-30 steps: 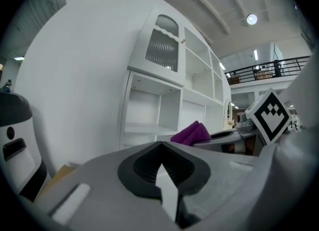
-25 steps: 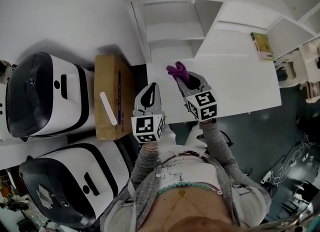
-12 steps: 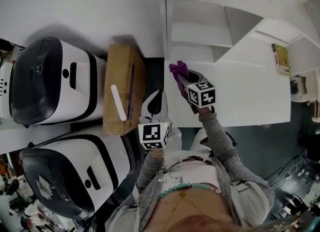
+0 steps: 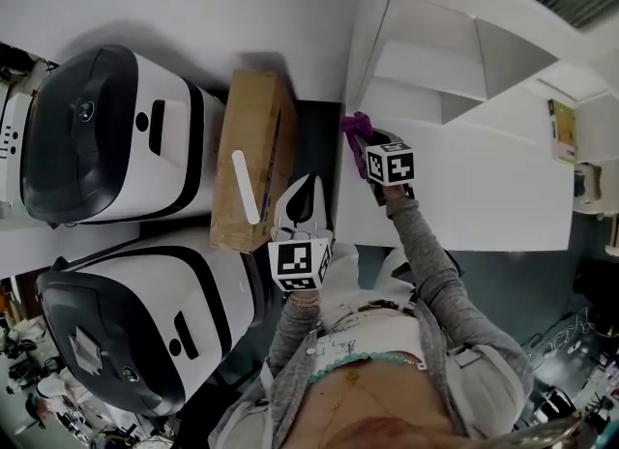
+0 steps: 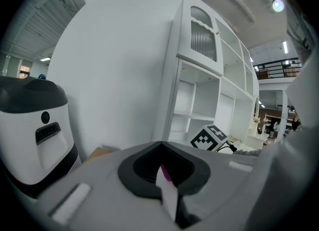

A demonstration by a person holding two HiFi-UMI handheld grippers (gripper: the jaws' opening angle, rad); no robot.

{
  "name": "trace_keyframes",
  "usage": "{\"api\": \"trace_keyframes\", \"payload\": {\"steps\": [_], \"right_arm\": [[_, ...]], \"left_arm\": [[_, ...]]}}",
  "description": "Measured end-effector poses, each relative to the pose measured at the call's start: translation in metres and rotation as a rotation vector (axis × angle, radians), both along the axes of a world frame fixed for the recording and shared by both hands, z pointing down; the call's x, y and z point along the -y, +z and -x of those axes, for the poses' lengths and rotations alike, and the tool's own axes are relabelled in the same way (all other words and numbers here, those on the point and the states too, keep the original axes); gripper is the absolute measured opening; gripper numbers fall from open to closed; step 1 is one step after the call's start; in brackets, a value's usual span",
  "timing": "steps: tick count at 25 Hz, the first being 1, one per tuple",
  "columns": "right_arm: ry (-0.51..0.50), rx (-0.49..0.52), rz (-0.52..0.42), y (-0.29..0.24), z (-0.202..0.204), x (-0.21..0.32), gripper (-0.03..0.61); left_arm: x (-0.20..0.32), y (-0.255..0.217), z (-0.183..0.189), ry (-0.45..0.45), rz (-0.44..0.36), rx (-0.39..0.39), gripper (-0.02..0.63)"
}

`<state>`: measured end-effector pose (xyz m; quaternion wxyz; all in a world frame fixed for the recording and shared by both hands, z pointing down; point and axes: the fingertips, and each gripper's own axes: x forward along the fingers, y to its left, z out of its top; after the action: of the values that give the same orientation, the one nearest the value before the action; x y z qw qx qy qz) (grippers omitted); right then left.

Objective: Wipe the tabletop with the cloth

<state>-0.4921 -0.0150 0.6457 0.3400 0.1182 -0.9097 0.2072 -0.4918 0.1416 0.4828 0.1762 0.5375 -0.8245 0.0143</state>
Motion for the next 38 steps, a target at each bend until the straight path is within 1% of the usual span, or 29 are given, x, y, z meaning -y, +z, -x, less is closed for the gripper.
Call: {"api": "trace_keyframes", "payload": {"steps": [2, 9, 12, 15, 20, 23, 29, 38], "right_arm": [[0.003, -0.031, -0.015, 0.011, 0.003, 0.001, 0.094], [-0.006, -0.149, -0.145, 0.044, 0.011, 0.016, 0.095], [-0.040, -0.207, -0.226, 0.057, 0.011, 0.018, 0.095], [-0.081, -0.214, -0.316, 0.063, 0.015, 0.018, 0.088], [-0.109, -0.184, -0.308, 0.063, 0.015, 0.017, 0.089], [-0.131, -0.173, -0.319, 0.064, 0.012, 0.019, 0.095], [-0.128, -0.155, -0.299, 0.064, 0.001, 0.027, 0.095], [-0.151, -0.146, -0.290, 0.064, -0.020, 0.044, 0.095]], "left_arm": [[-0.006, 0.003, 0.005, -0.010, 0.005, -0.007, 0.000], [-0.007, 0.006, 0.011, -0.006, 0.018, 0.002, 0.000], [-0.001, 0.008, 0.007, 0.011, 0.018, -0.002, 0.000], [0.003, 0.007, 0.005, 0.028, 0.021, 0.004, 0.000], [0.012, 0.004, -0.002, 0.049, 0.018, 0.006, 0.000], [0.020, 0.002, -0.009, 0.074, 0.019, 0.014, 0.000], [0.040, 0.003, -0.033, 0.109, 0.045, 0.023, 0.000], [0.064, 0.005, -0.066, 0.106, 0.076, 0.006, 0.000]]}}
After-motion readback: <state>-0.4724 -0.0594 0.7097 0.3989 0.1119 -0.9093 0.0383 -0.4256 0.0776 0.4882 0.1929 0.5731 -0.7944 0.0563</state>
